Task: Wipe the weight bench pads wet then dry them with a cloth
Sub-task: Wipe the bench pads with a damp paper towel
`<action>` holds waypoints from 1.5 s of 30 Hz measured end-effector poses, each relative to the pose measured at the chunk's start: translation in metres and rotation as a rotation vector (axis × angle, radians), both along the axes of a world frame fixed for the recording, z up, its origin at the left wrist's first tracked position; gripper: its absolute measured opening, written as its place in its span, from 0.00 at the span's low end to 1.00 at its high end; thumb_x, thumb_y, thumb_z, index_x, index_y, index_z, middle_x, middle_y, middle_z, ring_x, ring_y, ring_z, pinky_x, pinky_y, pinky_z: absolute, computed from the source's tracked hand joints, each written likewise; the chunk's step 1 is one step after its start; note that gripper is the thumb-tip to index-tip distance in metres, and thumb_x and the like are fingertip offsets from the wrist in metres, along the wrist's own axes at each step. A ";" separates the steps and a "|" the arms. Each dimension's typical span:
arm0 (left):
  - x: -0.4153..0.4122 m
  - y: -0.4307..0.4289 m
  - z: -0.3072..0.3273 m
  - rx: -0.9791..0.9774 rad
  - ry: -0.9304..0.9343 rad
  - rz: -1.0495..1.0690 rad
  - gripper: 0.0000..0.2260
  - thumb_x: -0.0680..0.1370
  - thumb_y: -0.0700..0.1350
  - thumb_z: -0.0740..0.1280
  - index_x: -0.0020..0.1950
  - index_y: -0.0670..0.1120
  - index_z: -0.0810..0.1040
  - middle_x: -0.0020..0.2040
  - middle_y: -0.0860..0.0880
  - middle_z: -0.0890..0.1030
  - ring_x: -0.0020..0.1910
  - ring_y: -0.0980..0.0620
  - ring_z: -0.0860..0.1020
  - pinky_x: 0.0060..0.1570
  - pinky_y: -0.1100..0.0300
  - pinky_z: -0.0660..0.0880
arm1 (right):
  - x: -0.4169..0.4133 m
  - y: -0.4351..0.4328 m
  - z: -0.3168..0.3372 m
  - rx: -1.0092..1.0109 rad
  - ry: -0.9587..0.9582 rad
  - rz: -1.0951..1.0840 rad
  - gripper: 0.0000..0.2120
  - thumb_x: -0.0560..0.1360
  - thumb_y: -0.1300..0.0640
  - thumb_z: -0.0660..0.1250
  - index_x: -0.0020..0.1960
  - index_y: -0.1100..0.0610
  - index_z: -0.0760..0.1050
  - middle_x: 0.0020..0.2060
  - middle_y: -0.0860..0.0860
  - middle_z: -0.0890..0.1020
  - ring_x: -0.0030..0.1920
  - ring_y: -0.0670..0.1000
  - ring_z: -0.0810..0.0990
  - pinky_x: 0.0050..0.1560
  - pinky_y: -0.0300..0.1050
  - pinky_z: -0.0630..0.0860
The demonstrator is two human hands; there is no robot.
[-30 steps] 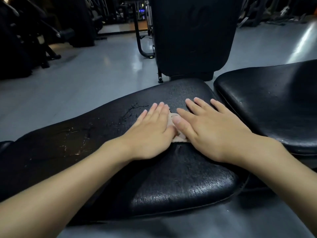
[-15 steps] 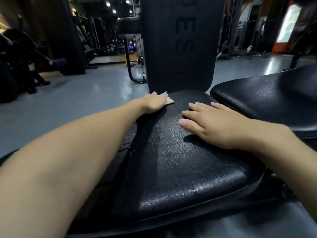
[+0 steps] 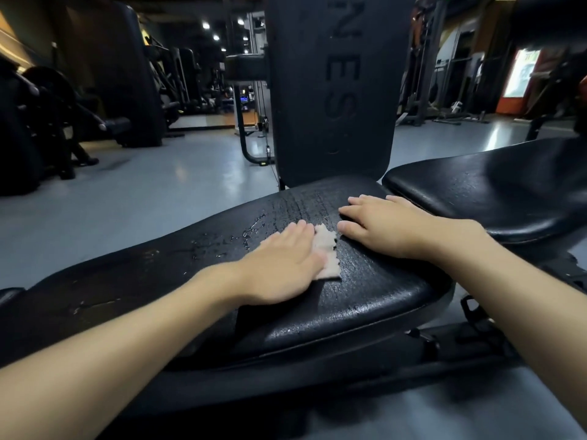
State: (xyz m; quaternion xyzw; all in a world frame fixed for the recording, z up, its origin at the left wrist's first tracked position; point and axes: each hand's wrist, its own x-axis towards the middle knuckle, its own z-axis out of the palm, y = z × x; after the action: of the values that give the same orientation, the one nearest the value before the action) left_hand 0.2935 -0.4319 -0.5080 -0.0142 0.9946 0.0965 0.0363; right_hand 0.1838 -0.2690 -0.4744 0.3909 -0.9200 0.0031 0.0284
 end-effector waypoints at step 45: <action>-0.077 -0.070 0.002 0.075 0.029 0.215 0.35 0.75 0.59 0.44 0.78 0.43 0.57 0.77 0.46 0.61 0.77 0.48 0.57 0.74 0.46 0.53 | 0.021 -0.024 -0.006 0.059 -0.026 0.094 0.23 0.84 0.44 0.46 0.77 0.45 0.58 0.80 0.46 0.54 0.79 0.46 0.49 0.76 0.59 0.44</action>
State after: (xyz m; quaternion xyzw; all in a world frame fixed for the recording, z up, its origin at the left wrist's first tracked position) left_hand 0.2161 -0.5016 -0.5059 -0.1181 0.9834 0.1371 0.0117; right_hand 0.2043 -0.2931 -0.4801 0.4342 -0.9006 -0.0177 0.0045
